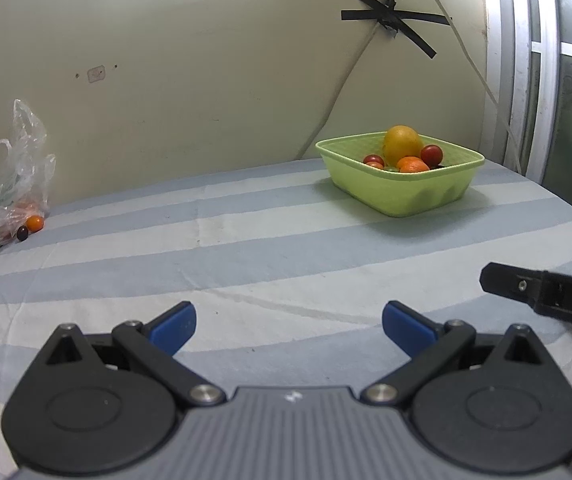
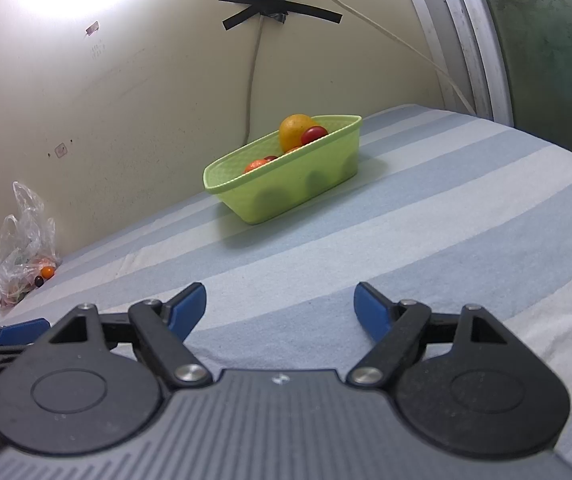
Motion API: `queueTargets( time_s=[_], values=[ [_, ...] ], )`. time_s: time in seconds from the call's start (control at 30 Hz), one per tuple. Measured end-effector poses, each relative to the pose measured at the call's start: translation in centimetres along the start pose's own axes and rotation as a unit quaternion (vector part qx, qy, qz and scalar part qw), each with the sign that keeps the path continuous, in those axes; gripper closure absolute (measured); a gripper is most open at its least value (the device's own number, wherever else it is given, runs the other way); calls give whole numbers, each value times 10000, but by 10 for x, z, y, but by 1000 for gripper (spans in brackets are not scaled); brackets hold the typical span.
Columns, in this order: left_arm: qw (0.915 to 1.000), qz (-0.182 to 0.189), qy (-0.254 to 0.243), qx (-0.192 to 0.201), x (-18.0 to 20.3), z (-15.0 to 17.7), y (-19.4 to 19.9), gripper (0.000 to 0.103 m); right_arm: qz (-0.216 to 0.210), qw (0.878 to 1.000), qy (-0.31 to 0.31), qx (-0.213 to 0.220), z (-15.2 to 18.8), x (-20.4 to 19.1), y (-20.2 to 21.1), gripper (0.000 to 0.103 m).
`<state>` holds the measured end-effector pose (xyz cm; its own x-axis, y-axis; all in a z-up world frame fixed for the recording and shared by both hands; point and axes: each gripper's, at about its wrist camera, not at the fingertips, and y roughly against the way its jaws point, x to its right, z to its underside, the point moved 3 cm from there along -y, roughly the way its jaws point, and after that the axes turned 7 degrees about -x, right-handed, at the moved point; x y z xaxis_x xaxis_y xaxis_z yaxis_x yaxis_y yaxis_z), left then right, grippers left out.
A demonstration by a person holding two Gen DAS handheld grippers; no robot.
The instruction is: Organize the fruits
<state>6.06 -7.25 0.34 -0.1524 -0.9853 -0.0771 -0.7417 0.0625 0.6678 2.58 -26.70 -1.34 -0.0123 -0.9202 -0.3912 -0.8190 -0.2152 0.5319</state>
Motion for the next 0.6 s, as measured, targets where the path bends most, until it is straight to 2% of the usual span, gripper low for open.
queueTargets(
  time_s=[0.6],
  values=[
    [9997,-25,201,-137,-6,3,-2,0,4,10000,0,2,0,0,0,20]
  ],
)
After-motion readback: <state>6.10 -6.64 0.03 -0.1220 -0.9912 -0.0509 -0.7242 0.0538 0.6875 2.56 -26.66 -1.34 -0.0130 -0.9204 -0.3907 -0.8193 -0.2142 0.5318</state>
